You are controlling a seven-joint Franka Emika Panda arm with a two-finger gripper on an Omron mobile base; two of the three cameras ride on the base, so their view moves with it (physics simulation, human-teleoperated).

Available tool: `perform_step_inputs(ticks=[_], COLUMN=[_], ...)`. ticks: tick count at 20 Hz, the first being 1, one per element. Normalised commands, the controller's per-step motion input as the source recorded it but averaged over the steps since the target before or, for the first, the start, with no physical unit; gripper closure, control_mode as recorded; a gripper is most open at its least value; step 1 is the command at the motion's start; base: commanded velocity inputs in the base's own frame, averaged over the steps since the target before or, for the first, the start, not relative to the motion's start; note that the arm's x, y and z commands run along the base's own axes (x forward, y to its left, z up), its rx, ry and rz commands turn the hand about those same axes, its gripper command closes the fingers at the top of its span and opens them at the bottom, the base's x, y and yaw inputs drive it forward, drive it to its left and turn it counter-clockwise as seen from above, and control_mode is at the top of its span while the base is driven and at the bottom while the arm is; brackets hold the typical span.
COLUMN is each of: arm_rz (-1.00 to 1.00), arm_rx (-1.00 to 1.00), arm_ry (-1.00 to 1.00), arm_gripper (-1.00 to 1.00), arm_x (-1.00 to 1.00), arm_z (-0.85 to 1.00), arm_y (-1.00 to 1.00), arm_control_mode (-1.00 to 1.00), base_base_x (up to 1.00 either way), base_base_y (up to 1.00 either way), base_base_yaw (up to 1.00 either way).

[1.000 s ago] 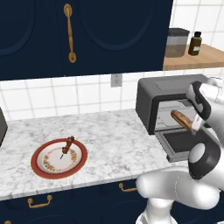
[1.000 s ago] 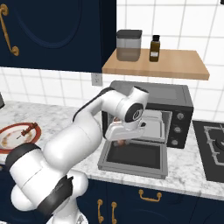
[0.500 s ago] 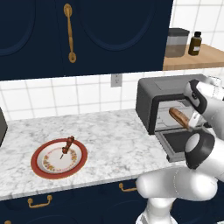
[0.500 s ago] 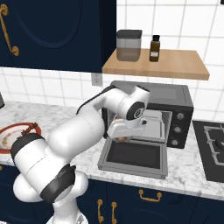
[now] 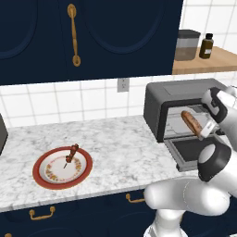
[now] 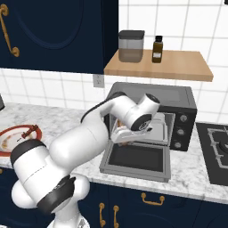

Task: Pick up the kebab skewer and baguette bread, and place them inside the toaster oven. Close the toaster oven door and start by setting the timer.

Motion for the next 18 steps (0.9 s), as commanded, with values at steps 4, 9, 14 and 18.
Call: perform_step_inputs(ticks=[4, 9, 14, 18], arm_rz=[-0.04, -0.09, -0.10, -0.08], arm_rx=[0.06, 0.11, 0.12, 0.11], arm_ry=[-0.01, 0.00, 0.00, 0.00], arm_gripper=[1.00, 1.00, 1.00, 1.00], arm_x=[0.05, 0.10, 0.07, 0.06], arm_z=[0.00, 0.00, 0.04, 0.09], arm_y=[0.00, 0.00, 0.00, 0.00], arm_control_mode=[-1.00, -1.00, -1.00, -1.00], base_base_x=[0.00, 0.00, 0.00, 0.00], base_base_y=[0.00, 0.00, 0.00, 0.00], base_base_yaw=[0.00, 0.00, 0.00, 0.00])
